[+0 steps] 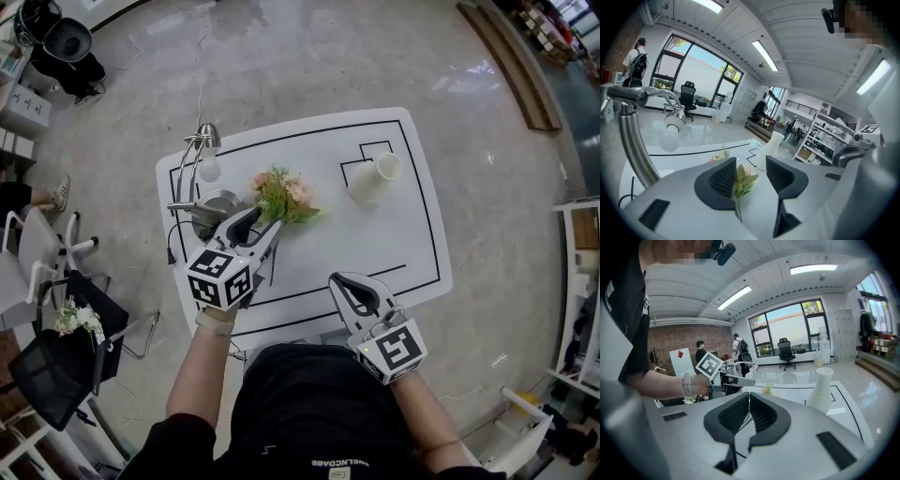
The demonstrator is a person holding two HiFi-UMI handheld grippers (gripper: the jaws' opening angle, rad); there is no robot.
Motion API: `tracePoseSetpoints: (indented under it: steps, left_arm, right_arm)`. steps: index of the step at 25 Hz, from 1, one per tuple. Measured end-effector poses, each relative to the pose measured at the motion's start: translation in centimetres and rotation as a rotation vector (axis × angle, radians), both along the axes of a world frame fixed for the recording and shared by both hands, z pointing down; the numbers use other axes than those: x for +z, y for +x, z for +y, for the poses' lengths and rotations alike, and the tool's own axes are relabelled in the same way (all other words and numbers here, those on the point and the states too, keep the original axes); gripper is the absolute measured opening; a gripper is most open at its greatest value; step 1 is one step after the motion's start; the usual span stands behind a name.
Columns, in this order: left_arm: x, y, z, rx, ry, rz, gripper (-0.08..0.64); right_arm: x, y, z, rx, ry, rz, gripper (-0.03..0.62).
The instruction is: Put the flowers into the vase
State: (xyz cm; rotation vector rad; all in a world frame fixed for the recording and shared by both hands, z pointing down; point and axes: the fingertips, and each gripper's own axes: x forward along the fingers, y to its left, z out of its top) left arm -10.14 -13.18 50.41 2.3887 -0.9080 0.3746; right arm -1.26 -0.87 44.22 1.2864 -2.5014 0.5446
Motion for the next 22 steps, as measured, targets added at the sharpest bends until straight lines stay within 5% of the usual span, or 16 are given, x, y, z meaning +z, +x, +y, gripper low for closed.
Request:
tracePoseSetpoints:
  steps: [7, 22]
  left_arm:
    - [3.6, 1.6, -4.0, -0.034, -0.082, -0.082, 0.264]
    - [10.8, 3.6, -8.3, -0.004, -0.212, -0.265, 0.337]
  right_arm:
    - [1.1, 2.5, -1.3, 0.001, -0.005, -0.018, 0.012]
    - [3.2, 4.3, -3.7, 0.004, -0.070, -0.044, 0.013]
